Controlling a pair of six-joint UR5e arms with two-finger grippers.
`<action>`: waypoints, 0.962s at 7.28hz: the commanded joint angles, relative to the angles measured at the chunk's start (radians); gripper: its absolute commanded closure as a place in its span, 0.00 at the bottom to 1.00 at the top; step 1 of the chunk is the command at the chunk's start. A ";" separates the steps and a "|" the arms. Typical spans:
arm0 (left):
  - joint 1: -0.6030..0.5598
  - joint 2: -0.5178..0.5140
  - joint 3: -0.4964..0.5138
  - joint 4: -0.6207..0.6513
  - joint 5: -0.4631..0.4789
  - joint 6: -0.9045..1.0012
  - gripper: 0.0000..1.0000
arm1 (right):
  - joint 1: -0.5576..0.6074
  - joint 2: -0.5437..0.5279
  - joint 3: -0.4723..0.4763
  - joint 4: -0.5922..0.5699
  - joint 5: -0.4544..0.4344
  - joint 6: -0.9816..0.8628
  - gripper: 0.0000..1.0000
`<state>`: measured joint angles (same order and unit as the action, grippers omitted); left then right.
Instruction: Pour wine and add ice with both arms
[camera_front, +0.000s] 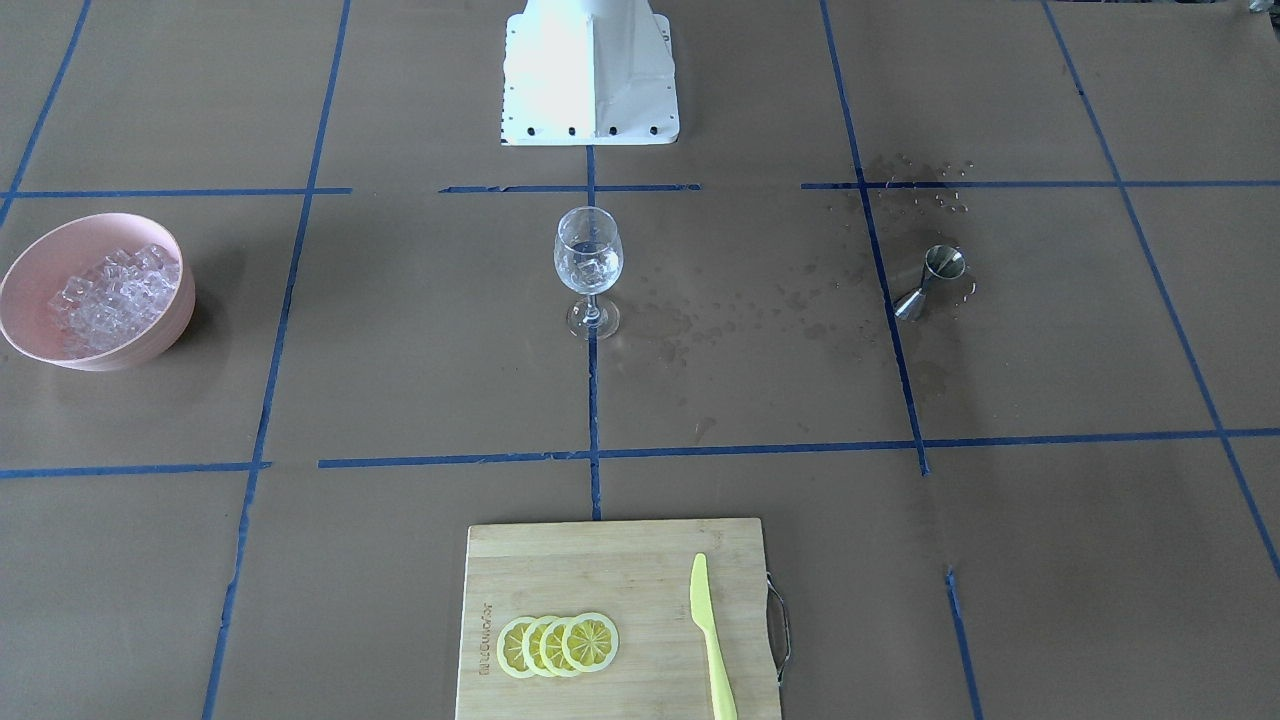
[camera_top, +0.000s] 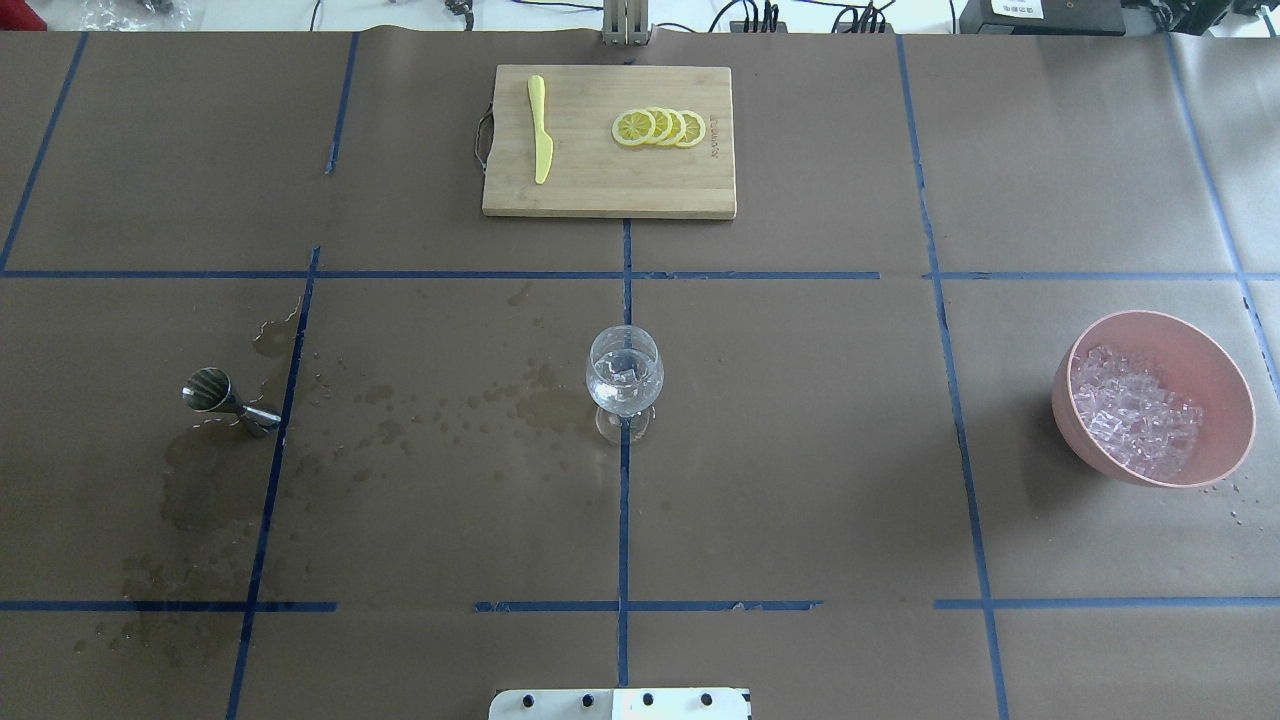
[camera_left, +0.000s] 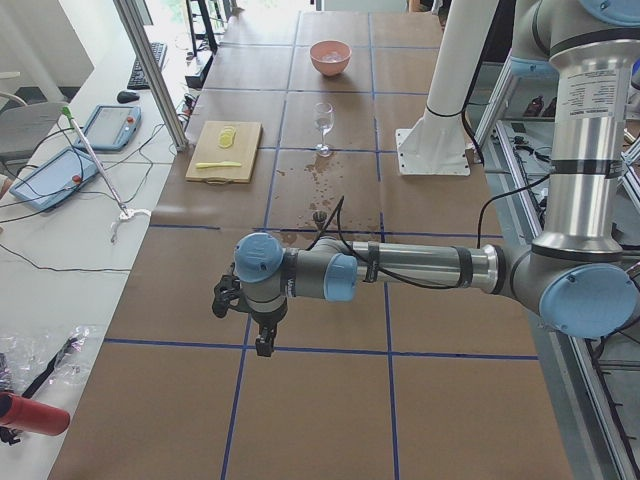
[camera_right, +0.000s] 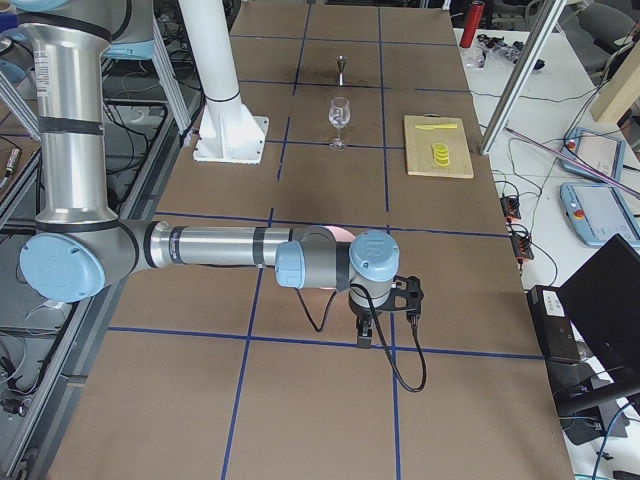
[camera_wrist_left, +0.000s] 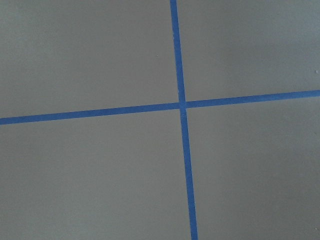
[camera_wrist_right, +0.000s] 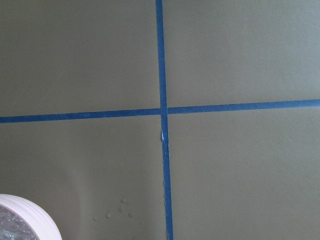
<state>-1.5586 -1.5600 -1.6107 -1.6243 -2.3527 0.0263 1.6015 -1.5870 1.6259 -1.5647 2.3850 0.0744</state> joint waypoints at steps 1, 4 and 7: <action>0.000 0.000 -0.002 -0.002 0.001 0.007 0.00 | 0.000 0.001 0.000 0.000 0.000 -0.001 0.00; -0.003 0.005 -0.014 -0.063 0.000 0.004 0.00 | 0.000 0.001 0.003 0.000 0.000 0.001 0.00; -0.003 0.006 -0.015 -0.063 0.001 0.009 0.00 | 0.000 0.009 0.003 0.000 0.000 0.001 0.00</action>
<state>-1.5614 -1.5544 -1.6268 -1.6867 -2.3528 0.0342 1.6015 -1.5821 1.6290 -1.5646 2.3853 0.0752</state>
